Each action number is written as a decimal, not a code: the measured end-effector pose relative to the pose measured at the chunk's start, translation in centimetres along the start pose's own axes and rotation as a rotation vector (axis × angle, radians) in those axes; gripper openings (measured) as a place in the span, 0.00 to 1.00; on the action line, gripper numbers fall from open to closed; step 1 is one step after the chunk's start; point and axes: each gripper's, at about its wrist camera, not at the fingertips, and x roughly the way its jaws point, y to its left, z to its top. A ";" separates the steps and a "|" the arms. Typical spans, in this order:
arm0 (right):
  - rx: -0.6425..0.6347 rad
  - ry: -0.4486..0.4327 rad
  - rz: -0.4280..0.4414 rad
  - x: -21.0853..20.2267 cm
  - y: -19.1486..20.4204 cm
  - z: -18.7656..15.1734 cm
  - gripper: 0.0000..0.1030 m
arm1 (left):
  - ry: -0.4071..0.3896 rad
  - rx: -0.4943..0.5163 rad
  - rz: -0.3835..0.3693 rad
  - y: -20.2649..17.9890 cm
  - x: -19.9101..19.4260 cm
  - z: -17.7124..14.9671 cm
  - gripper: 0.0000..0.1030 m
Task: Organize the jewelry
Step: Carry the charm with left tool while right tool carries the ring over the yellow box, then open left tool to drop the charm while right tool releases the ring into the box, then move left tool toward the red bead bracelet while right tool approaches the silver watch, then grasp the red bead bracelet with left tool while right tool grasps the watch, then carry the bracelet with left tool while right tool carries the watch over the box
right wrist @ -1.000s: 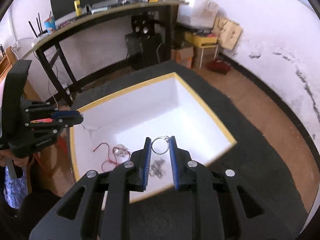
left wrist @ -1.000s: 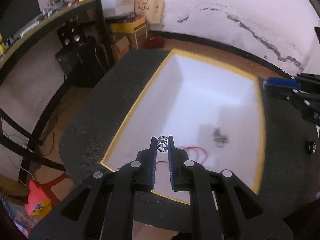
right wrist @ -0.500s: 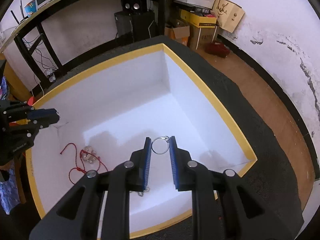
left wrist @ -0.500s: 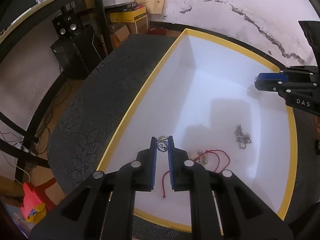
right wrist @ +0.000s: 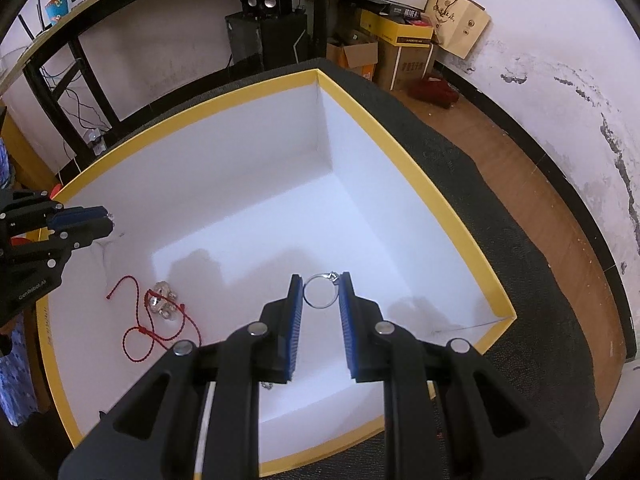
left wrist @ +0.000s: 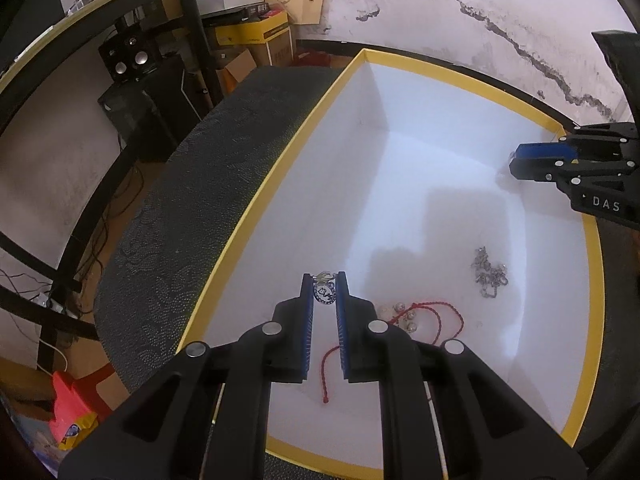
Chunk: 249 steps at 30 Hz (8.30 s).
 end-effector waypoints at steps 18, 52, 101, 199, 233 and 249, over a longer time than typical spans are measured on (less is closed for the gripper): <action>0.002 0.004 -0.010 0.4 -0.1 0.4 0.18 | 0.008 0.019 0.006 -0.3 0.5 0.1 0.10; 0.255 -0.215 -0.158 -22.2 -6.2 -12.7 0.85 | -0.147 0.098 -0.063 -9.4 -12.0 0.1 0.94; 0.818 0.070 -0.543 -13.3 -22.9 -44.8 0.90 | -0.123 0.296 -0.210 -31.5 9.5 1.0 0.95; 0.190 -0.085 -0.059 -10.2 4.2 0.5 0.57 | -0.101 -0.047 -0.006 0.6 -9.5 1.1 0.06; 0.178 0.007 -0.095 -0.2 1.3 -0.6 0.58 | 0.008 -0.053 0.024 -1.0 0.7 0.3 0.06; 0.145 0.024 -0.119 1.0 1.4 -0.5 0.59 | 0.020 -0.052 0.031 -1.3 1.7 0.2 0.06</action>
